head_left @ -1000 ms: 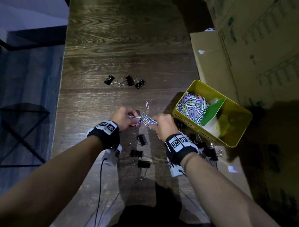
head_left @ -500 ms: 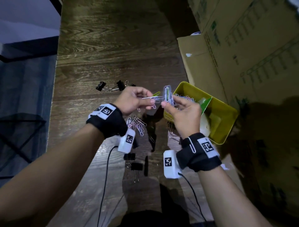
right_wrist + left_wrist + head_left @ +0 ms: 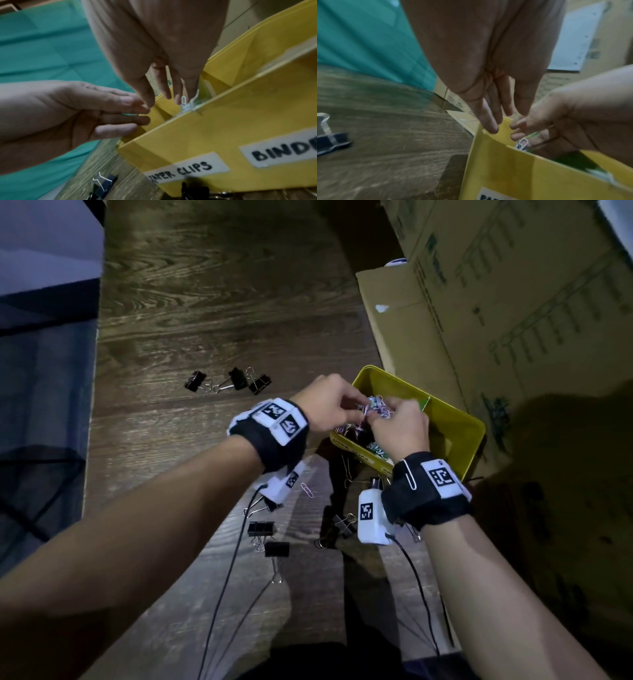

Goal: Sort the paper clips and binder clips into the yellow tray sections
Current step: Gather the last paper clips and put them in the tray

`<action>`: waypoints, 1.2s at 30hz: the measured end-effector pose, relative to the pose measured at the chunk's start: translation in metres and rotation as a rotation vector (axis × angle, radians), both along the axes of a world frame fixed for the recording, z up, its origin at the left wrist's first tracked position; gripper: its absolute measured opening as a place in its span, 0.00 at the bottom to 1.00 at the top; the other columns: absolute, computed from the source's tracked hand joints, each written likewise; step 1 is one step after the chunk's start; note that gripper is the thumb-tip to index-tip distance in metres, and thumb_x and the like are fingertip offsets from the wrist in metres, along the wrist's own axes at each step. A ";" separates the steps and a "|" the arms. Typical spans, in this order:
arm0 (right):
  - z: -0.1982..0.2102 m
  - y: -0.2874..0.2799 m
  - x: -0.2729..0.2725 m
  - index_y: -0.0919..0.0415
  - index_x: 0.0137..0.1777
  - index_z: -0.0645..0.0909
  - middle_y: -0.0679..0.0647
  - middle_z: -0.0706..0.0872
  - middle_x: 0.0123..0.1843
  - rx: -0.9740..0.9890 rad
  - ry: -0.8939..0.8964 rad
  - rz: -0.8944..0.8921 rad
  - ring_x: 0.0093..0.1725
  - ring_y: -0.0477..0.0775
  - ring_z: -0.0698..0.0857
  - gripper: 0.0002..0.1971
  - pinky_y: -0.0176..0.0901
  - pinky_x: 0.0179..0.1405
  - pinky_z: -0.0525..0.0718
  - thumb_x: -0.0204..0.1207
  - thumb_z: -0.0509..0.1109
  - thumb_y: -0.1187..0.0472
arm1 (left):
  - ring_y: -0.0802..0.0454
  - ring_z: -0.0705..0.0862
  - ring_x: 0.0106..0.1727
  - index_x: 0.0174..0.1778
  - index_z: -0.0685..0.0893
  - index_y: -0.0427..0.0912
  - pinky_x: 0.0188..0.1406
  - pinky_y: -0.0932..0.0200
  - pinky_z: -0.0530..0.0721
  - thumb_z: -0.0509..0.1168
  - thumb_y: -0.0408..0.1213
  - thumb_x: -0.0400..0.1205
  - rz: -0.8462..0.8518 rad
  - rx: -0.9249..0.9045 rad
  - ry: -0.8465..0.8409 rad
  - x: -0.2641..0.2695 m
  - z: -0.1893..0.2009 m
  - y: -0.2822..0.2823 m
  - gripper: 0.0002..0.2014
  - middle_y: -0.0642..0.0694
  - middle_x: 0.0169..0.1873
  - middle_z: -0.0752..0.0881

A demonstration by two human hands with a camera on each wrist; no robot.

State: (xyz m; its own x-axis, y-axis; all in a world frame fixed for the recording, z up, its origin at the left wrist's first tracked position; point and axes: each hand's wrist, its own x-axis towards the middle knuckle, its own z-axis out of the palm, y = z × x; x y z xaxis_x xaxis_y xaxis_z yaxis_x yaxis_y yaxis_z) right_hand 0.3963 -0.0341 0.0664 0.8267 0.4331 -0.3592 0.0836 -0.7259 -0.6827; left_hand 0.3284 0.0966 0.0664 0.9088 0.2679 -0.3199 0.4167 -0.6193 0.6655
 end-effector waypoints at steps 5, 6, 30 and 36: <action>0.003 0.000 -0.011 0.57 0.68 0.80 0.57 0.81 0.69 0.083 -0.178 0.107 0.66 0.57 0.80 0.18 0.30 0.67 0.66 0.77 0.70 0.62 | 0.44 0.88 0.47 0.48 0.87 0.46 0.57 0.45 0.85 0.65 0.31 0.80 0.363 -0.289 -0.157 -0.041 -0.008 0.040 0.07 0.41 0.44 0.90; 0.005 0.001 -0.018 0.57 0.64 0.83 0.56 0.84 0.64 0.164 -0.259 0.136 0.62 0.55 0.82 0.16 0.23 0.61 0.65 0.76 0.70 0.64 | 0.46 0.87 0.50 0.52 0.86 0.45 0.60 0.51 0.83 0.64 0.31 0.81 0.317 -0.127 -0.098 -0.049 -0.013 0.049 0.09 0.42 0.47 0.90; -0.077 0.040 -0.099 0.64 0.80 0.56 0.62 0.66 0.71 -0.261 -0.205 0.825 0.70 0.62 0.70 0.38 0.54 0.66 0.77 0.77 0.69 0.51 | 0.38 0.72 0.65 0.73 0.70 0.41 0.66 0.44 0.75 0.69 0.40 0.76 0.276 0.263 0.290 -0.145 -0.079 0.002 0.29 0.40 0.66 0.69; -0.075 0.051 -0.109 0.66 0.74 0.68 0.65 0.73 0.66 -0.341 -0.209 0.892 0.65 0.66 0.77 0.26 0.51 0.61 0.77 0.75 0.68 0.69 | 0.36 0.79 0.59 0.64 0.81 0.39 0.60 0.43 0.80 0.64 0.24 0.75 0.386 0.189 0.224 -0.141 -0.080 -0.009 0.20 0.38 0.60 0.76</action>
